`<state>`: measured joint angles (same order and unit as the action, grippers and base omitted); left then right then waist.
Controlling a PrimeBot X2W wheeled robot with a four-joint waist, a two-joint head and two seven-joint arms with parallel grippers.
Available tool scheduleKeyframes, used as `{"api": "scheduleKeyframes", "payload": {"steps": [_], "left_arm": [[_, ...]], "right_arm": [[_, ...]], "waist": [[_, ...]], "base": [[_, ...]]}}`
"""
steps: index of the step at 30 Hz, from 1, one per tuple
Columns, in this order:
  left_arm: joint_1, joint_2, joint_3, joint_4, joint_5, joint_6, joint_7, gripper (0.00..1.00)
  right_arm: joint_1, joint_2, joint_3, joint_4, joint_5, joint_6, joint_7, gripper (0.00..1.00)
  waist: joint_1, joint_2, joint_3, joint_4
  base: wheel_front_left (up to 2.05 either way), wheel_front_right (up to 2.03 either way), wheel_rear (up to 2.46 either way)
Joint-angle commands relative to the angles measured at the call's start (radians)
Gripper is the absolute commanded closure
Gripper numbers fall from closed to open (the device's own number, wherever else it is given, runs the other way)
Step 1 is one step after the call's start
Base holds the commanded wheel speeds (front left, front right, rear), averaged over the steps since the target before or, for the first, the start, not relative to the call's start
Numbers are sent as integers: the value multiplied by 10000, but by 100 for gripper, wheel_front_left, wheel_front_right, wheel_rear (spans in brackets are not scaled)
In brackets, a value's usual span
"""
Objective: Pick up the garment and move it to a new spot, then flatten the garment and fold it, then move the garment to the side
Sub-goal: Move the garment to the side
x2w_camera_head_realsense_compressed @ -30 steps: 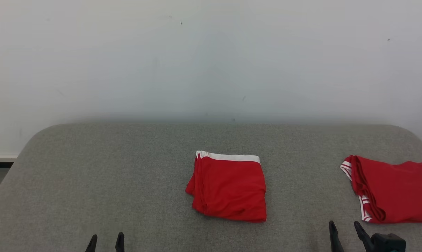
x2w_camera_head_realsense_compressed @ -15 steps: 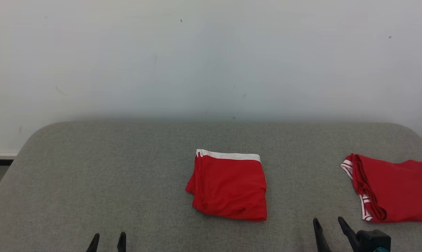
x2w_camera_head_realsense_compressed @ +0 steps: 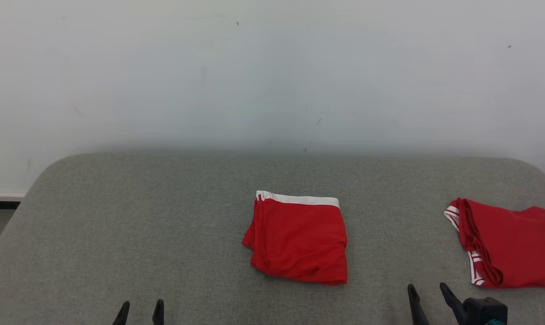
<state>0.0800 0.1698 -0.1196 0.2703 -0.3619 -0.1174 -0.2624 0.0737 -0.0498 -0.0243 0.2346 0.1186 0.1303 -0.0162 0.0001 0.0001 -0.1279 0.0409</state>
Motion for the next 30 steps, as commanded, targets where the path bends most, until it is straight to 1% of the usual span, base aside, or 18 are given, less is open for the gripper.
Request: {"api": "scheduleKeyframes", "payload": {"steps": [1,5,8,10,13,15,19,22,23,25,30], "left_arm": [[-55,-9,6,-12,69,-40,-22,0],[-133,-4,-80,-86,135,-50,-23,0],[-171,-41,-178,-123,159,-65,-23,0],[-273,-49,-295,-129,154,-81,-22,0],[-416,-31,-514,-171,151,-100,-1,0],[-484,-17,-623,-207,114,-110,46,0],[-782,40,-875,-258,73,-126,133,0],[-871,72,-1050,-271,6,-136,157,0],[-871,72,-1050,-271,6,-136,157,0],[-978,66,-1120,-285,-25,-141,146,0],[-1115,59,-1243,-247,-100,-146,108,0]], "right_arm": [[38,-4,-14,-52,27,7,78,0],[-350,-9,30,-142,-24,7,486,0],[-915,-7,-19,-52,-157,7,1189,0],[-1394,-20,-470,198,-8,7,1864,0],[-2483,13,-1117,926,890,16,3238,0],[-3346,17,-1452,1533,1138,16,4041,0],[-4871,-18,-2393,3032,398,15,5464,0],[-5951,3,-3119,4057,-372,16,6168,0],[-5951,3,-3119,4057,-372,16,6168,0],[-6502,-4,-3389,4654,-764,16,6388,0],[-7195,-17,-3980,5921,-1875,16,6335,0]], "waist": [[-1,-1,13,46],[-1,-1,87,236],[-1,-1,171,487],[-1,-1,250,766],[-1,-1,411,1238],[-1,-1,540,1570],[-1,-1,824,2307],[-1,-1,1114,2732],[-1,-1,1114,2732],[-1,-1,1335,2932],[-1,-1,1625,3301]], "base": [[0,0,0],[0,0,0],[0,0,0],[0,0,0],[0,0,0],[0,0,0],[0,0,0],[0,0,0],[0,0,0],[0,0,0],[0,0,0]]}}
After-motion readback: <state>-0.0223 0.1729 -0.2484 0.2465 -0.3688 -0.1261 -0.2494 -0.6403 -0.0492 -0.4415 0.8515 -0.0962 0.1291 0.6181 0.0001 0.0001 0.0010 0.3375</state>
